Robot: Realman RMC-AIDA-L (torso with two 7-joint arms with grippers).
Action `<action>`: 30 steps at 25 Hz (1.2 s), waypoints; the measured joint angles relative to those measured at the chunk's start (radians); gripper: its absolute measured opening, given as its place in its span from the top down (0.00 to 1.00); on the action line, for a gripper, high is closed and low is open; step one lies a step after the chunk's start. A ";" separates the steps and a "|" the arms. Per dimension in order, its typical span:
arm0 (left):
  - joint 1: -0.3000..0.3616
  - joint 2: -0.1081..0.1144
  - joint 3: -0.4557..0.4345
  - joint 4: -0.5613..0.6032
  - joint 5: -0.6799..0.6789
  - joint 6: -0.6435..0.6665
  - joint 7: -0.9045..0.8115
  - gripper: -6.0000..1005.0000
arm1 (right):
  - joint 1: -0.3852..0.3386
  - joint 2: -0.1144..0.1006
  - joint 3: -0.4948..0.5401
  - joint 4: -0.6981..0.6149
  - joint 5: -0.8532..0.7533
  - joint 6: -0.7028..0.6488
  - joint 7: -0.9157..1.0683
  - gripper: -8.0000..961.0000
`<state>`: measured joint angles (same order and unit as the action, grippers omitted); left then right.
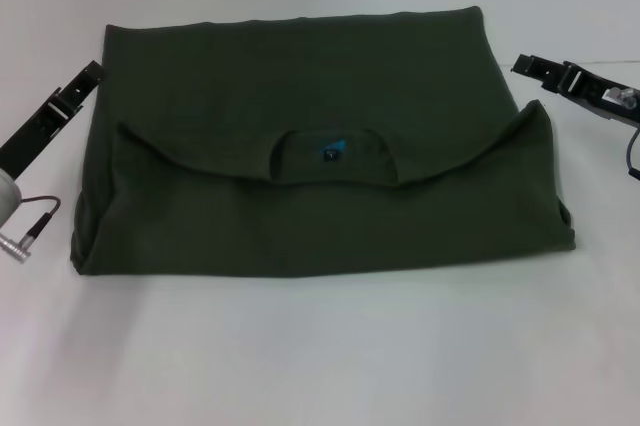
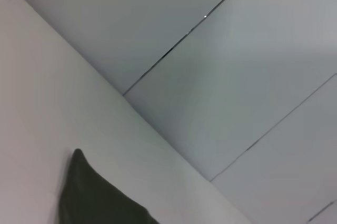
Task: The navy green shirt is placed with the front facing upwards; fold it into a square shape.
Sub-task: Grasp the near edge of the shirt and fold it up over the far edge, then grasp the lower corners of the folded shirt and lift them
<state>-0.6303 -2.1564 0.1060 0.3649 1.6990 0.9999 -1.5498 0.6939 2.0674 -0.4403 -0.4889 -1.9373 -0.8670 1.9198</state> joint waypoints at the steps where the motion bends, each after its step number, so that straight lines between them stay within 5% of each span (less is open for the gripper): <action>1: 0.008 0.003 0.001 0.003 0.002 0.025 -0.002 0.58 | -0.003 -0.004 0.001 -0.001 0.000 -0.012 0.002 0.37; 4: 0.042 0.016 0.023 0.017 0.008 0.114 -0.033 0.46 | -0.019 -0.026 -0.002 -0.004 -0.001 -0.081 0.010 0.30; 8: 0.110 0.050 0.156 0.088 0.056 0.248 -0.163 0.30 | -0.055 -0.073 -0.025 -0.003 -0.010 -0.200 0.056 0.21; 11: 0.156 0.057 0.224 0.204 0.153 0.349 -0.220 0.10 | -0.089 -0.101 -0.050 -0.010 -0.011 -0.295 0.061 0.15; 15: 0.191 0.082 0.255 0.341 0.318 0.465 -0.266 0.10 | -0.135 -0.130 -0.067 -0.014 -0.012 -0.387 0.059 0.07; 19: 0.179 0.096 0.264 0.410 0.488 0.494 -0.275 0.10 | -0.174 -0.134 -0.076 -0.025 -0.012 -0.419 0.050 0.02; 30: 0.166 0.067 0.321 0.403 0.553 0.318 -0.229 0.10 | -0.193 -0.124 -0.085 -0.023 -0.013 -0.423 0.037 0.02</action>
<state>-0.4644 -2.0897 0.4266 0.7679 2.2515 1.3179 -1.7786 0.5005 1.9435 -0.5252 -0.5123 -1.9498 -1.2904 1.9570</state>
